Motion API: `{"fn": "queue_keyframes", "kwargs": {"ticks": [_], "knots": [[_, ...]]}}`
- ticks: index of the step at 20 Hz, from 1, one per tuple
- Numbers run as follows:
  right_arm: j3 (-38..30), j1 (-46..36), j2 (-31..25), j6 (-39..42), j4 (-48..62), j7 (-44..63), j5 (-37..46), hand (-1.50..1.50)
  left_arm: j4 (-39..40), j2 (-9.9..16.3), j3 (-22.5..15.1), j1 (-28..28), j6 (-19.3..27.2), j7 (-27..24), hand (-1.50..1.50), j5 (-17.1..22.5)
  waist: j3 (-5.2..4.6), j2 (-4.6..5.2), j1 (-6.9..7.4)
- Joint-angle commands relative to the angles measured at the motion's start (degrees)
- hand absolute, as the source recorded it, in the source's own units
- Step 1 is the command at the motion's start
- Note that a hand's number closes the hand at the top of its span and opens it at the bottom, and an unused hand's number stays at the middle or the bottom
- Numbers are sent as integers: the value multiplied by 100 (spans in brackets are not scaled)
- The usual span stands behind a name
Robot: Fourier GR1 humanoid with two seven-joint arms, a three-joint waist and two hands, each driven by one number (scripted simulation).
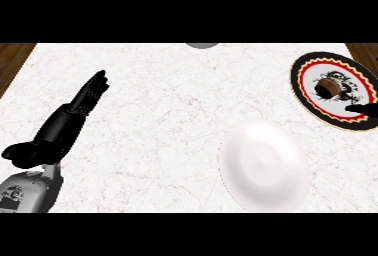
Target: Pick the cupcake from the plate and place it in the plate
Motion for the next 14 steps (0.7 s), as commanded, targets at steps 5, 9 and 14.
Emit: {"fn": "queue_keyframes", "kwargs": {"ticks": [5, 9, 14], "knots": [[-592, 224, -952, 2089, 374, -179, -617, -150, 33, 96, 223, -86, -151, 95, 0, 108, 3, 19, 22], [-604, 556, -1161, 2384, 331, -380, -616, -150, 60, 24, 117, 20, -150, -160, 0, -67, 10, 39, 50], [-656, 924, -1554, 2919, 189, -505, -691, -150, -281, -90, 45, 139, -41, 123, 0, -69, 17, 15, 31]]}}
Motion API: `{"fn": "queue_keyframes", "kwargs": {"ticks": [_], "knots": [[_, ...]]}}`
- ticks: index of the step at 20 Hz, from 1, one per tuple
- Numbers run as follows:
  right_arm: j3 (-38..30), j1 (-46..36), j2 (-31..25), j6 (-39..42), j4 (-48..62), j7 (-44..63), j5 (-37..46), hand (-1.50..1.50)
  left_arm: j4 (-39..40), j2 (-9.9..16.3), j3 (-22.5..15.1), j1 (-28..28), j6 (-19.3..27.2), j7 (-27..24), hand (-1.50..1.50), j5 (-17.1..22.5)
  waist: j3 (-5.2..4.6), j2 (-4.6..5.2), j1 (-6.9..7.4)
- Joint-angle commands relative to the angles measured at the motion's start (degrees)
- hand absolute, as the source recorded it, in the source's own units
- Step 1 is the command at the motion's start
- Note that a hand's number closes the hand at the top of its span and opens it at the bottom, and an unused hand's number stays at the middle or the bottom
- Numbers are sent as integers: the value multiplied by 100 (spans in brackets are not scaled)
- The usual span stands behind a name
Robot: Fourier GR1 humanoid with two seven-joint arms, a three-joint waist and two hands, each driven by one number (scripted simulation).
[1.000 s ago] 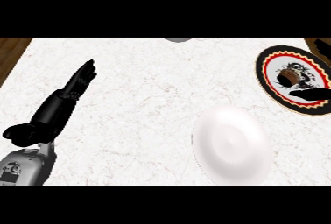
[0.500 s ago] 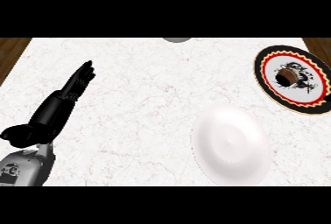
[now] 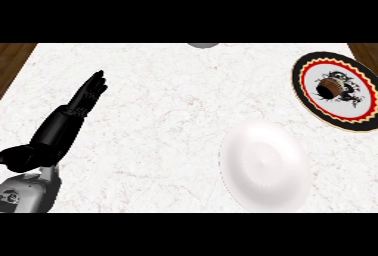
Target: Pick the cupcake from the plate and place it in the plate
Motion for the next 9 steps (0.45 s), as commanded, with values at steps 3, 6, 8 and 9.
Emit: {"fn": "queue_keyframes", "kwargs": {"ticks": [3, 6, 8, 9], "knots": [[-6, 437, -209, 894, -101, -805, -2, -150, -65, -134, -117, -21, 79, 40, 0, -136, 15, 20, 4], [-2, 581, -418, 1122, -195, -813, -21, -150, 76, -180, -142, 56, 88, -145, 0, -216, 15, 17, -18], [-37, 507, -513, 1364, -279, -692, -106, -150, -33, -73, -32, 40, -14, -47, 0, -87, 13, -3, 5], [-16, 511, -520, 1374, -316, -668, -97, -150, -75, -42, -18, 38, -80, 26, 0, -15, 18, 4, 35]]}}
